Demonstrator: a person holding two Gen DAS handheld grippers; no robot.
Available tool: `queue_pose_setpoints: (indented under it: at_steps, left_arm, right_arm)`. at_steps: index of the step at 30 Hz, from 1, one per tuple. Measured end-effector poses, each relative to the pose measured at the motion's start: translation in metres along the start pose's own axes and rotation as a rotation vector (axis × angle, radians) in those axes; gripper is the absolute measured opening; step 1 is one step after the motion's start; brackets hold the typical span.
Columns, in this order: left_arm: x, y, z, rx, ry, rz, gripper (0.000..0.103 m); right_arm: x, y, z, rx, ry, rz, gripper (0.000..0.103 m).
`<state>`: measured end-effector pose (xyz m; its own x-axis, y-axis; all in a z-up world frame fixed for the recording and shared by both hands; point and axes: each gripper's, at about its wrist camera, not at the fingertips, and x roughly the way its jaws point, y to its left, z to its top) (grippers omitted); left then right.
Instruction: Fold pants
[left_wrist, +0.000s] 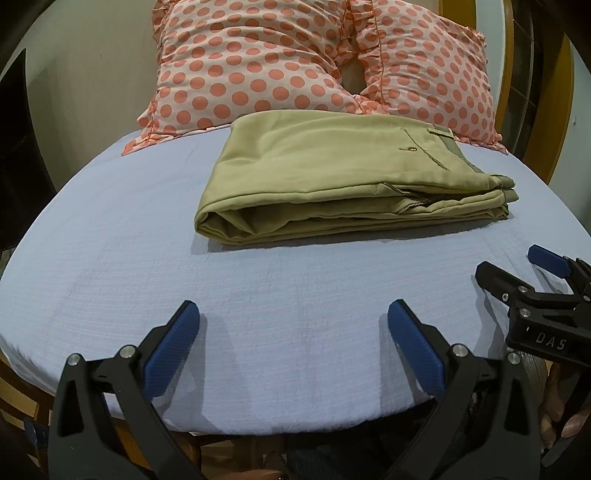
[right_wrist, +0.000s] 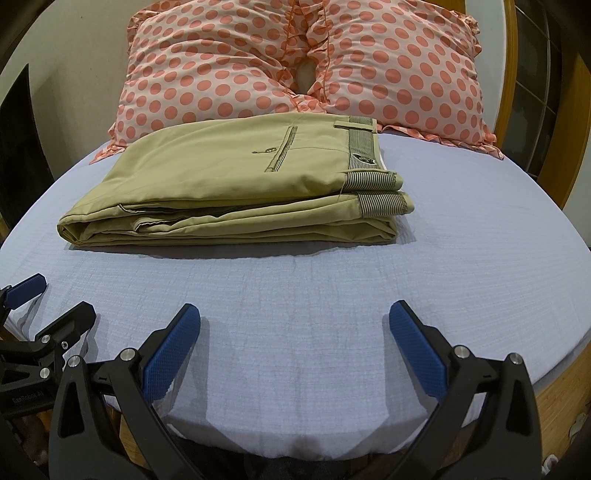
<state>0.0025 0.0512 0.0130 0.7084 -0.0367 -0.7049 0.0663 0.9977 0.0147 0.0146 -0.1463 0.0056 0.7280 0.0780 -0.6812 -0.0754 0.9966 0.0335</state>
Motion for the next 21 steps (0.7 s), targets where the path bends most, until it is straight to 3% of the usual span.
queue_pose_setpoints:
  at_steps: [21]
  left_arm:
    - [0.0018,0.0002,0.0023,-0.002,0.018,0.0,0.101]
  right_arm:
    - [0.0002,-0.0012,0.0001,-0.002,0.0,0.003,0.102]
